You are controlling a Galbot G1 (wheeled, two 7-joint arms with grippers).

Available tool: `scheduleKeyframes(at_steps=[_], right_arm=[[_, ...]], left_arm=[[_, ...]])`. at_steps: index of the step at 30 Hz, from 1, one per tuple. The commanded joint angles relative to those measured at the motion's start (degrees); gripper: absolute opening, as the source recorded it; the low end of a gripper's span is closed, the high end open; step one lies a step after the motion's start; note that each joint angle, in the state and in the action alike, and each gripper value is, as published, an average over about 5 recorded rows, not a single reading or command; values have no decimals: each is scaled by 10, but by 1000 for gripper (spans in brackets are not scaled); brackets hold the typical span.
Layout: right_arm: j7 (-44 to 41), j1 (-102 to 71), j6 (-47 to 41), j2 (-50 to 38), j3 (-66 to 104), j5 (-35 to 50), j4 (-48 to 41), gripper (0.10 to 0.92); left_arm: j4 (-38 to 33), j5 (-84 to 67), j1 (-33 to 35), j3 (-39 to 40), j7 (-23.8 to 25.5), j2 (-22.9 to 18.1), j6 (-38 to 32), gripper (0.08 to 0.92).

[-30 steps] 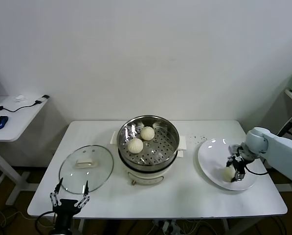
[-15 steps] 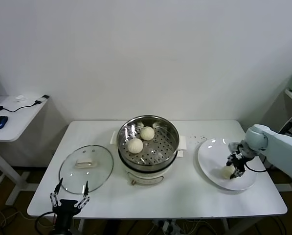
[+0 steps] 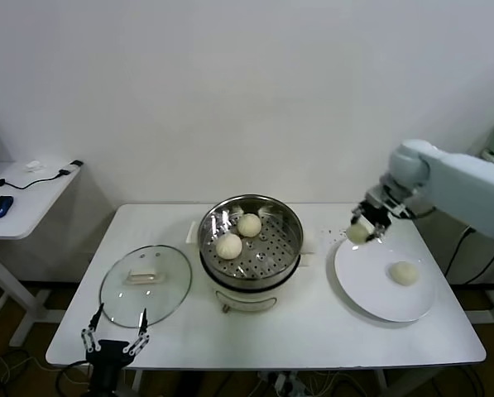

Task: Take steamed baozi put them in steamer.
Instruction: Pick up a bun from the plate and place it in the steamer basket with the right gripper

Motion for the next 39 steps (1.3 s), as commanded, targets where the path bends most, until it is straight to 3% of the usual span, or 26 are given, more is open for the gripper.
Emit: scheduleKeyframes(at_steps=[1,9,18,39], right_arm=[[4,109,177,173,-22,-65,18,577],[16,17,211,264,21,-151,7,581],[8,-39,177,290,-16,-88,15,585],[5,-70,178,284,-38,-78,26,579]], left_arm=[[1,-2,2,0,0,0,1,823],[7,-10,5,-1,1,0,-2,823],[11,-16,8,-5,2,1,-2,823],[28,-30,10,-17,2,6,-11,823]])
